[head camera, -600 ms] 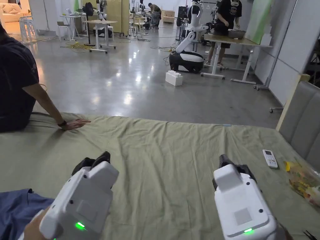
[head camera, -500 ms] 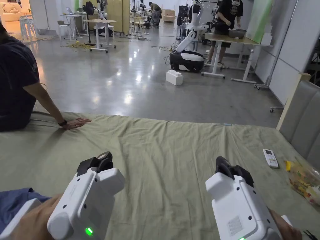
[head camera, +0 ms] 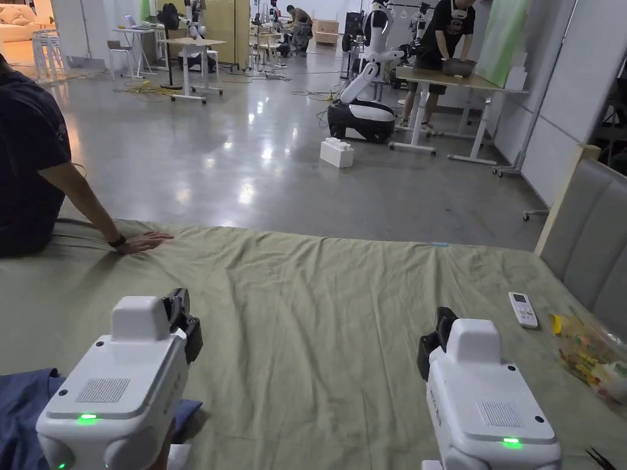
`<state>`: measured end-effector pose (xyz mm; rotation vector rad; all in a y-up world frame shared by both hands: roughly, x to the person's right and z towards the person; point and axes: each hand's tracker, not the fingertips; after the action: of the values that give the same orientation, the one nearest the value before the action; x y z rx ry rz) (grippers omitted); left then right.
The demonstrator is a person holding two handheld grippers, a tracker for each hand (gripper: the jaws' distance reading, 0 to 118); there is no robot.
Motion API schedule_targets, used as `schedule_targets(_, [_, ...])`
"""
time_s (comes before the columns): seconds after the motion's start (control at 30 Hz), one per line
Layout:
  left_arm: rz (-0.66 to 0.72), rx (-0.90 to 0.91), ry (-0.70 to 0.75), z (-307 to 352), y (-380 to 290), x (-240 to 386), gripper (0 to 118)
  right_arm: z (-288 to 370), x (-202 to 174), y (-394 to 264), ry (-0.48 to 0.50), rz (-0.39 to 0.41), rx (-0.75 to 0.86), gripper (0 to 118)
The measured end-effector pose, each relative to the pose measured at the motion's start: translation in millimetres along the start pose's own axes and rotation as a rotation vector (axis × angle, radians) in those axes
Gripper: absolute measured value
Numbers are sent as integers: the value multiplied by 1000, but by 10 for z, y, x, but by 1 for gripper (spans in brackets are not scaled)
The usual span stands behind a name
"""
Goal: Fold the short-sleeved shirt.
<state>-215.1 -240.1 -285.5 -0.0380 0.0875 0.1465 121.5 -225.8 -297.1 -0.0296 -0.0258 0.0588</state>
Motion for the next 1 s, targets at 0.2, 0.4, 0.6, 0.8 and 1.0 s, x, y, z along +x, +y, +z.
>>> schedule_targets(0.2, [-91,9,-38,42,77,56,1,30,-10,-28,-12,10,9,0])
schedule_targets(0.4, [-120,-136,-39,100,83,-268,1,45,-60,-55,8,44,13,0])
schedule_targets(0.6, [-133,-351,44,273,-139,-1128,1,-18,-207,-218,49,92,-23,0])
schedule_targets(0.8, [-95,-625,172,405,-476,-2008,13,-93,-407,-438,93,121,-69,0])
schedule_targets(1.0, [-29,-814,220,411,-815,-2614,81,-153,-530,-562,115,135,-95,0])
